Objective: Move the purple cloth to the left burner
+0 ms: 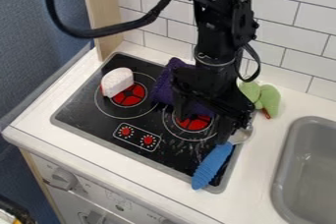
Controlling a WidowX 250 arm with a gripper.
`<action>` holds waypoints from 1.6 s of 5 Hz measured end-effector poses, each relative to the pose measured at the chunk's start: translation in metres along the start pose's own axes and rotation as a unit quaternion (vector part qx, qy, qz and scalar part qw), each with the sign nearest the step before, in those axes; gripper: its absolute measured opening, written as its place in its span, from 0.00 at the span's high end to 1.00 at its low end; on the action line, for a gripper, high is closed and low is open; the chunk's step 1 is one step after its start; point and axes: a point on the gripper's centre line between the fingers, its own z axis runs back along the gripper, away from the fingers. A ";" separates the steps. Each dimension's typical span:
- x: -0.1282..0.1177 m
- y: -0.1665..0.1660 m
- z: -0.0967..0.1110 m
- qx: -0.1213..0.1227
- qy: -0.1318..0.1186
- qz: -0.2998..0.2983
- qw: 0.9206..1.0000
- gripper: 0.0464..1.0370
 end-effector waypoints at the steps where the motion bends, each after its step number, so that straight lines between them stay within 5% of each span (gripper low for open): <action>1: -0.002 0.000 -0.007 0.000 0.013 -0.001 1.000 0.04; 3: 0.021 0.039 -0.010 0.017 0.014 0.042 0.999 0.04; 6: 0.081 0.080 -0.018 0.023 -0.021 0.042 0.999 0.04; 8: 0.099 0.092 -0.045 0.002 0.000 0.055 0.999 0.04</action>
